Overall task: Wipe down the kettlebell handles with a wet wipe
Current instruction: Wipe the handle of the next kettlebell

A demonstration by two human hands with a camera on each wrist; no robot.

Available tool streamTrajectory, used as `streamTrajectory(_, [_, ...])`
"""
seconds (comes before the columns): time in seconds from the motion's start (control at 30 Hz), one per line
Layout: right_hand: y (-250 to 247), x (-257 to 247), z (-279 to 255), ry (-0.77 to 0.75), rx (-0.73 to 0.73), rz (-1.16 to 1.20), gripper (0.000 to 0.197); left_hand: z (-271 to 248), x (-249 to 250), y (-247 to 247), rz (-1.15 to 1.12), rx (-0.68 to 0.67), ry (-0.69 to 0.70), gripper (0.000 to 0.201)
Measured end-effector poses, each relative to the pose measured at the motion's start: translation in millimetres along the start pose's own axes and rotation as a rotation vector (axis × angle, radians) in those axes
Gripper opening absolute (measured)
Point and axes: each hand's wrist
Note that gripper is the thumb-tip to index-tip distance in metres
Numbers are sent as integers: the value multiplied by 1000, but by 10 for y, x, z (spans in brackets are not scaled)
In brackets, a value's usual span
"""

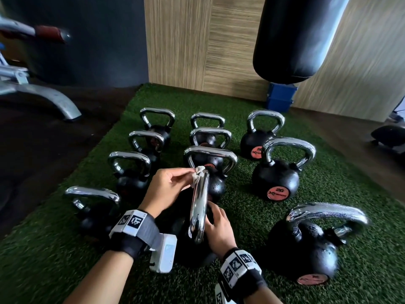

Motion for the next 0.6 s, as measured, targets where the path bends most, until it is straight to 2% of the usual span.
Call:
streamTrajectory(0.13, [16, 12, 15, 3, 5, -8, 54, 77, 151, -15, -245, -42, -152, 19])
streamTrajectory(0.27, [19, 26, 19, -3, 8, -13, 53, -60, 284, -97, -354, -88, -258, 15])
streamTrajectory(0.33, [20, 27, 22, -2, 6, -12, 53, -110, 350, -163, -340, -138, -259, 17])
streamTrajectory(0.43, [17, 18, 21, 0, -1, 1, 52, -120, 432, -148, -221, -116, -198, 16])
streamTrajectory(0.53, [19, 18, 15, -1, 2, -3, 52, -235, 460, -143, -322, -94, -277, 15])
streamTrajectory(0.6, [15, 13, 4, 0, 4, 0, 53, -358, 437, -205, -388, -154, -315, 21])
Point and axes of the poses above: each hand's wrist, its own z-axis towards the middle knuckle, its own y-axis out of the palm, x = y × z, and after that the axes turned 13 degrees about y, right-handed
